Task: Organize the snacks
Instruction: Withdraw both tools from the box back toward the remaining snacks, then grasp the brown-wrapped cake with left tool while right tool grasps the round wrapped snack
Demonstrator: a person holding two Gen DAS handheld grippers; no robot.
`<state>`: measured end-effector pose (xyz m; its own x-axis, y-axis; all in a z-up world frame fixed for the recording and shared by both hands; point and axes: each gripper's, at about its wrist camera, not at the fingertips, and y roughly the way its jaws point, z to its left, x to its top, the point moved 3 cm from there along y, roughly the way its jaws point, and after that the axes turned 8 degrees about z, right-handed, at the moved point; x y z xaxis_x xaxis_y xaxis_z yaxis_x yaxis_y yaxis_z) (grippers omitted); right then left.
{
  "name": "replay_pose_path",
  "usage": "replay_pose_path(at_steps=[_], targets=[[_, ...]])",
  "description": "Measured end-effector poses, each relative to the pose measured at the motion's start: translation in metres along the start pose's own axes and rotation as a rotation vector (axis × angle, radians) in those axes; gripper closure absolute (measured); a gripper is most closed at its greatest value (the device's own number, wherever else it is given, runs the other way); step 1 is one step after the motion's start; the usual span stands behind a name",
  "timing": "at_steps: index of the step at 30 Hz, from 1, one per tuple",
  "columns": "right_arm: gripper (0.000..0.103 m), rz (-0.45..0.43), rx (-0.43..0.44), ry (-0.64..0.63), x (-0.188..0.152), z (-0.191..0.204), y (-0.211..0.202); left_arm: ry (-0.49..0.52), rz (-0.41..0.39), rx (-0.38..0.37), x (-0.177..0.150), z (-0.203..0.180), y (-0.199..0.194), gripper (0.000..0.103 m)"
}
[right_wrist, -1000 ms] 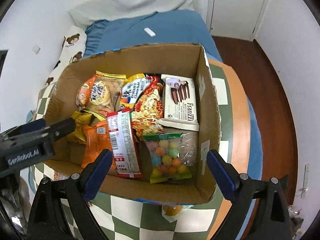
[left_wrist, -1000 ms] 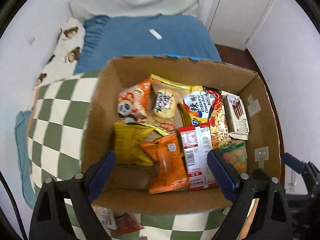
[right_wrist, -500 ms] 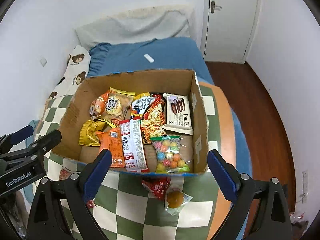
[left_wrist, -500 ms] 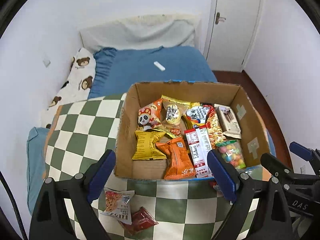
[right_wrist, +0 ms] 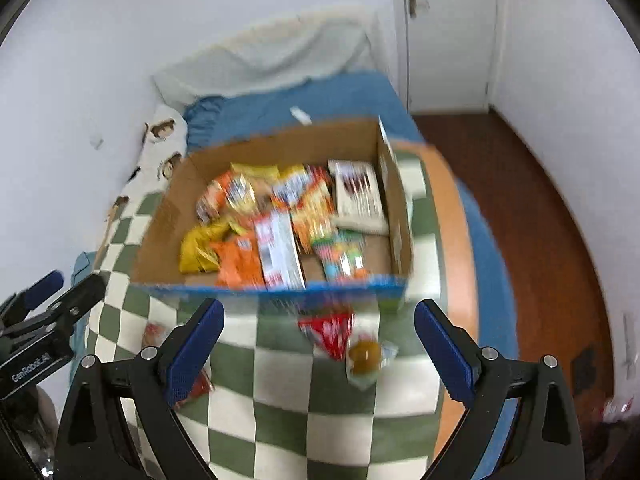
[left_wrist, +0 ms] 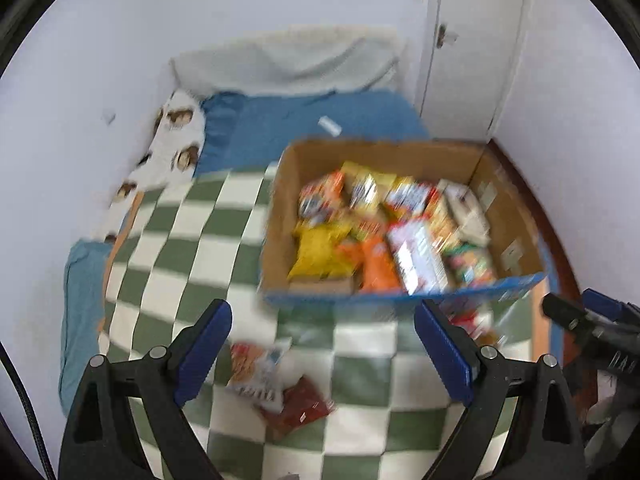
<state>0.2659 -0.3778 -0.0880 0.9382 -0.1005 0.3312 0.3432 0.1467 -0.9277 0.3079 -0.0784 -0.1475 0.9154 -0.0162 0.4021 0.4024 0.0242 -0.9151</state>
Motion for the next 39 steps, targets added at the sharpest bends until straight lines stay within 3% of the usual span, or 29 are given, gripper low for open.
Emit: replay_pose_path(at_steps=[7, 9, 10, 11, 13, 17, 21, 22, 24, 25, 26, 29, 33, 39], targets=[[0.005, 0.178, 0.003, 0.115, -0.032, -0.046, 0.092, -0.021, 0.182, 0.119, -0.055, 0.032, 0.069, 0.009], [0.011, 0.212, 0.007, 0.142, -0.038, -0.052, 0.114, 0.001, 0.233, 0.136, -0.07, 0.035, 0.088, 0.009], [0.02, 0.234, 0.02, 0.159, -0.041, -0.056, 0.126, 0.02, 0.256, 0.151, -0.076, 0.035, 0.096, 0.009], [0.029, 0.252, 0.034, 0.173, -0.044, -0.058, 0.136, 0.049, 0.279, 0.162, -0.083, 0.035, 0.105, 0.009], [0.038, 0.268, 0.054, 0.182, -0.048, -0.06, 0.153, 0.123, 0.328, 0.18, -0.094, 0.031, 0.122, 0.009], [0.043, 0.274, 0.034, 0.157, -0.049, -0.056, 0.171, 0.34, 0.418, 0.201, -0.111, 0.01, 0.154, 0.009], [0.055, 0.273, -0.015, 0.096, -0.053, -0.049, 0.175, 0.486, 0.408, 0.204, -0.116, -0.01, 0.169, 0.011], [0.057, 0.276, -0.017, 0.087, -0.056, -0.049, 0.174, 0.496, 0.398, 0.202, -0.116, -0.013, 0.17, 0.019], [0.058, 0.289, -0.012, 0.076, -0.062, -0.046, 0.174, 0.459, 0.397, 0.167, -0.112, -0.016, 0.169, 0.041], [0.058, 0.293, -0.012, 0.068, -0.066, -0.045, 0.173, 0.418, 0.409, 0.131, -0.11, -0.016, 0.167, 0.06], [0.058, 0.297, -0.016, 0.055, -0.07, -0.043, 0.171, 0.351, 0.437, 0.086, -0.108, -0.015, 0.166, 0.066], [0.058, 0.324, -0.005, 0.027, -0.084, -0.035, 0.167, 0.09, 0.534, -0.06, -0.108, -0.004, 0.166, 0.066], [0.058, 0.383, 0.02, -0.064, -0.119, -0.01, 0.16, -0.103, 0.613, -0.199, -0.12, 0.003, 0.169, 0.066], [0.058, 0.403, 0.024, -0.098, -0.144, 0.013, 0.162, -0.081, 0.64, -0.178, -0.133, 0.004, 0.169, 0.066]])
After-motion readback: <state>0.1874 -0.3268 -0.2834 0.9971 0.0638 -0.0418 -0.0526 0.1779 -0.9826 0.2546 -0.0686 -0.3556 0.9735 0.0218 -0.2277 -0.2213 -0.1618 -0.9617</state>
